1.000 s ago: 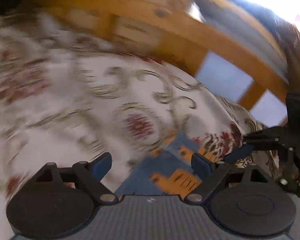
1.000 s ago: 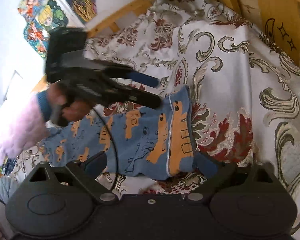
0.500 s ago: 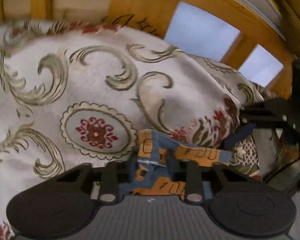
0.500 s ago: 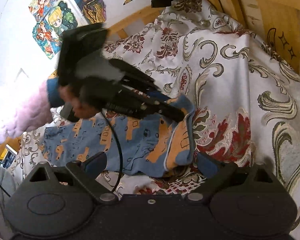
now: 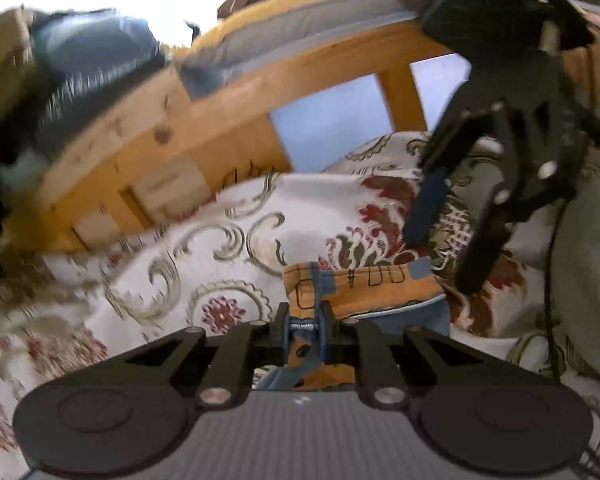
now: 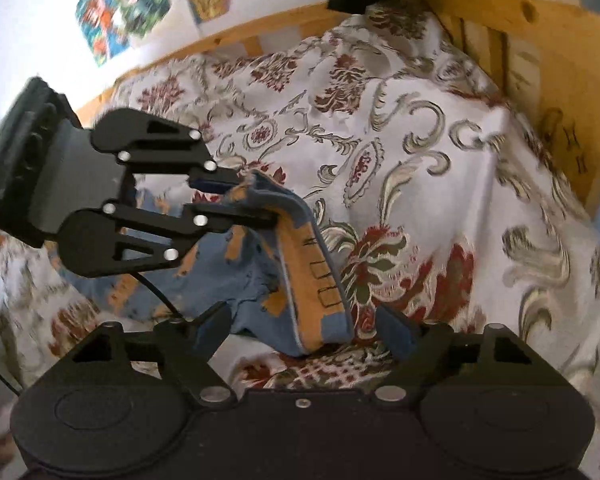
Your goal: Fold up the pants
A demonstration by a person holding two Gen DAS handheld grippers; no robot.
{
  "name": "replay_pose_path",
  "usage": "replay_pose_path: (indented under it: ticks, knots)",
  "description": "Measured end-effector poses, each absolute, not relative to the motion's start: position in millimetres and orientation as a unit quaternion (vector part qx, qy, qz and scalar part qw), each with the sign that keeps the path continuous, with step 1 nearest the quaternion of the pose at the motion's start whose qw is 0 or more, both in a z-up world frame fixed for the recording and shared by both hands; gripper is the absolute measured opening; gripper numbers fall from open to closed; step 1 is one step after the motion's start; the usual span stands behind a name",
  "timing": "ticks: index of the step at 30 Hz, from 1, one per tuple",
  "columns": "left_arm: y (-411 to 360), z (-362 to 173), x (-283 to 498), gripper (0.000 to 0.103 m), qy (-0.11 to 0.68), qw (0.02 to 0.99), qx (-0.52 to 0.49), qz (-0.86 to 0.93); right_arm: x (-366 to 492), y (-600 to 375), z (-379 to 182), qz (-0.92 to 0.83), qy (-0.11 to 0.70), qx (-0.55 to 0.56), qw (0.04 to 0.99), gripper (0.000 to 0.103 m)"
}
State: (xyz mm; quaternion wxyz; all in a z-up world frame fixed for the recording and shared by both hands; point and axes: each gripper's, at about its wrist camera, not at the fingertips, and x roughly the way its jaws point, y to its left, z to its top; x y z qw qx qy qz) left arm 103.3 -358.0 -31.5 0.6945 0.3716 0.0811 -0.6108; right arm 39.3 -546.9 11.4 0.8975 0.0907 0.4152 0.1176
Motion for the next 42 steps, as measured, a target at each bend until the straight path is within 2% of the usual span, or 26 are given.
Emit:
replay_pose_path:
  ticks: [5, 8, 15, 18, 19, 20, 21, 22, 27, 32, 35, 38, 42]
  knots:
    - [-341.2, -37.3, 73.9, 0.015, -0.036, 0.676, 0.423, -0.602, 57.2, -554.6, 9.6, 0.133, 0.414, 0.092, 0.896, 0.081]
    - [-338.7, -38.1, 69.5, 0.015, -0.037, 0.658, 0.434, -0.614, 65.2, -561.5, 9.2, 0.145, 0.416, 0.111, 0.891, 0.081]
    - [-326.5, -34.7, 64.4, 0.015, -0.061, 0.645, 0.446, -0.618, 67.0, -549.6, 1.1, 0.193, 0.420, 0.050, 0.885, 0.080]
    - [-321.1, -39.1, 58.0, 0.015, -0.091, 0.635, 0.455, -0.618, 72.5, -543.8, -5.1, 0.222, 0.419, 0.022, 0.880, 0.067]
    - [-319.9, -39.5, 56.7, 0.015, -0.096, 0.633, 0.456, -0.618, 75.3, -542.0, -7.6, 0.226, 0.422, 0.012, 0.878, 0.058]
    - [-319.5, -39.9, 56.3, 0.015, -0.100, 0.631, 0.458, -0.618, 78.2, -541.0, -10.0, 0.229, 0.424, 0.008, 0.876, 0.039]
    - [-319.4, -40.1, 56.2, 0.015, -0.102, 0.629, 0.460, -0.619, 81.0, -541.2, -11.9, 0.230, 0.429, 0.013, 0.873, 0.028]
    - [-319.3, -40.2, 56.2, 0.015, -0.104, 0.627, 0.462, -0.619, 83.4, -541.5, -12.8, 0.233, 0.433, 0.021, 0.870, 0.012]
    - [-318.7, -36.3, 60.1, 0.015, -0.098, 0.637, 0.457, -0.613, 78.4, -529.9, 5.6, 0.215, 0.423, 0.022, 0.880, 0.010]
    - [-317.8, -24.3, 77.9, 0.017, -0.041, 0.681, 0.415, -0.601, 85.7, -496.9, 27.6, 0.158, 0.448, -0.004, 0.880, 0.010]
    - [-314.7, -11.8, 94.7, 0.033, 0.014, 0.711, 0.379, -0.592, 96.4, -483.2, 33.7, 0.123, 0.471, 0.007, 0.873, 0.010]
    - [-300.5, 7.0, 127.1, 0.062, 0.123, 0.742, 0.297, -0.589, 106.1, -471.8, 38.2, 0.092, 0.486, 0.013, 0.869, 0.010]
    - [-266.2, 15.6, 178.2, 0.063, 0.301, 0.747, 0.138, -0.576, 113.1, -437.5, 41.7, 0.062, 0.491, -0.016, 0.869, 0.010]
